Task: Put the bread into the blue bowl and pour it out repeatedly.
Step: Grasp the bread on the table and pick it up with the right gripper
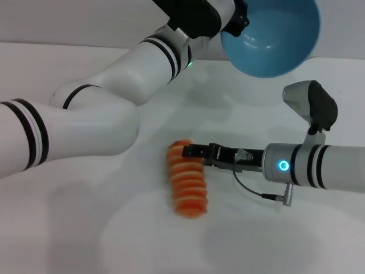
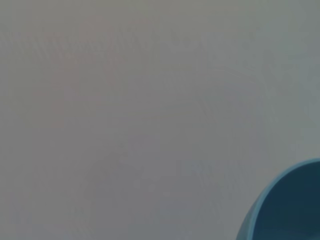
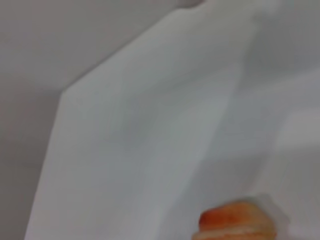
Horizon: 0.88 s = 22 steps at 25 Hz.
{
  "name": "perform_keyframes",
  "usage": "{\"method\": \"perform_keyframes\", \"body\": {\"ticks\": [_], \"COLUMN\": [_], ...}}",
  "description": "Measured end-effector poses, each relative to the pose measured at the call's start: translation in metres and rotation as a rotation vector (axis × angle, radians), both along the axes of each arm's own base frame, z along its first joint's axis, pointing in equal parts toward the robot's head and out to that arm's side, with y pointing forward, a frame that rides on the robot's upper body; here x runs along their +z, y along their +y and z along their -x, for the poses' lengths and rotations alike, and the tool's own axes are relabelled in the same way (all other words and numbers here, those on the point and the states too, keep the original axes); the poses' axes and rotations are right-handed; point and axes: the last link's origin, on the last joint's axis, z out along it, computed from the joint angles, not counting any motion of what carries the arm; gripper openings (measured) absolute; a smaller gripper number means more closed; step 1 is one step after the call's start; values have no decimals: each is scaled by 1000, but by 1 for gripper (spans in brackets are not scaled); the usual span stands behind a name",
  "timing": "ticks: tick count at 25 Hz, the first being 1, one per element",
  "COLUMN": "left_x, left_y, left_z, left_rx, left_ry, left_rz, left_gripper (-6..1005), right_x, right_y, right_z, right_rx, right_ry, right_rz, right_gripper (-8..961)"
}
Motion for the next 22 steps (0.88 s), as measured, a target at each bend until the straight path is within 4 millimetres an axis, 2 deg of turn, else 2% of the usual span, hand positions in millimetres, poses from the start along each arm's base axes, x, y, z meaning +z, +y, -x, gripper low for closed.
{"method": "perform_keyframes", "body": {"ticks": [13, 22], "left_x": [1, 1], "left_y": [-1, -1], "left_z": [2, 3], "left_rx": [3, 4], "left_ry": [-6, -7], "left_rz": [-4, -4], "left_gripper": [0, 0], "right_x": [-4, -3], "right_y": [-9, -9], "right_z": [-2, 1], "right_rx": [-10, 28], "right_ry": [-25, -30], "right_rz": [89, 100], "right_gripper": [583, 582]}}
